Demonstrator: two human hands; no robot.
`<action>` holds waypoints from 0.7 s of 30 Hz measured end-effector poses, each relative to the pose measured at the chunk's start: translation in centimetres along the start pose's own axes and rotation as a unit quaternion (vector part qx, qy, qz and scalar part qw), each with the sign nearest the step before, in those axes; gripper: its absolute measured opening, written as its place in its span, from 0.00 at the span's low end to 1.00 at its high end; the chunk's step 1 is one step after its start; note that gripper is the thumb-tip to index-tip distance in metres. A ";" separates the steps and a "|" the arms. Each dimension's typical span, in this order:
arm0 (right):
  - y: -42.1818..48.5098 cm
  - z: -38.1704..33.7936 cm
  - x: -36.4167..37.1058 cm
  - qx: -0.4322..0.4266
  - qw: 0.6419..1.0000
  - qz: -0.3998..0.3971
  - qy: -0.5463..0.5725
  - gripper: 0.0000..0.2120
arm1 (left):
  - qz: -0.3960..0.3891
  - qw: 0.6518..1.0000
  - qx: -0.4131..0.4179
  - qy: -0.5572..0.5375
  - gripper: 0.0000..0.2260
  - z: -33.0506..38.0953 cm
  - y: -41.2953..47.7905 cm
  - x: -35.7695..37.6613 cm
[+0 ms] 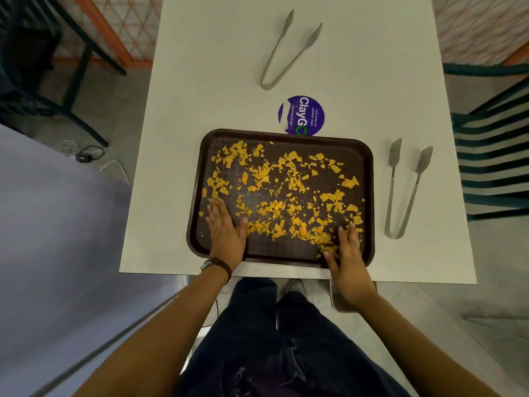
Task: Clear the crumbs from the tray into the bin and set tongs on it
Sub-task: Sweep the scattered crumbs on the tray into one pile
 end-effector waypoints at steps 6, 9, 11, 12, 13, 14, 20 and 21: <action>0.6 0.9 -0.3 0.049 0.998 0.044 -0.007 0.33 | -0.075 0.995 0.065 -0.011 0.33 3.8 -3.0 3.3; 0.5 1.1 -0.4 0.073 0.996 0.060 -0.010 0.34 | -0.095 0.991 0.089 -0.011 0.32 4.7 -3.7 3.7; 0.6 1.0 -0.1 0.080 0.995 0.060 -0.019 0.34 | -0.098 0.991 0.085 -0.025 0.31 4.4 -3.4 2.9; 0.7 0.9 0.1 0.086 0.994 0.058 -0.023 0.35 | -0.096 0.992 0.078 -0.034 0.31 3.9 -3.2 2.2; 0.9 0.6 0.3 0.094 0.994 0.054 -0.028 0.35 | -0.089 0.993 0.069 -0.039 0.32 3.3 -2.9 1.4; 1.1 0.3 0.6 0.102 0.993 0.050 -0.032 0.36 | -0.076 0.995 0.056 -0.039 0.32 2.5 -2.5 0.6; 3.1 -4.7 4.0 0.066 0.997 -0.015 -0.043 0.38 | -0.007 0.998 -0.054 0.025 0.36 -2.7 -2.4 -1.8; 3.4 -5.8 4.8 0.048 0.998 -0.031 -0.039 0.39 | -0.013 0.998 -0.056 0.025 0.36 -3.0 -2.6 -1.7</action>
Point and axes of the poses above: each hand's wrist, its own y-axis towards the middle knuckle, its own x-axis out of the palm, z = x × y, the point moved 7 cm from there along y, towards the middle knuckle, and after that the axes turned 14 degrees about -x, right-handed, at the moved point
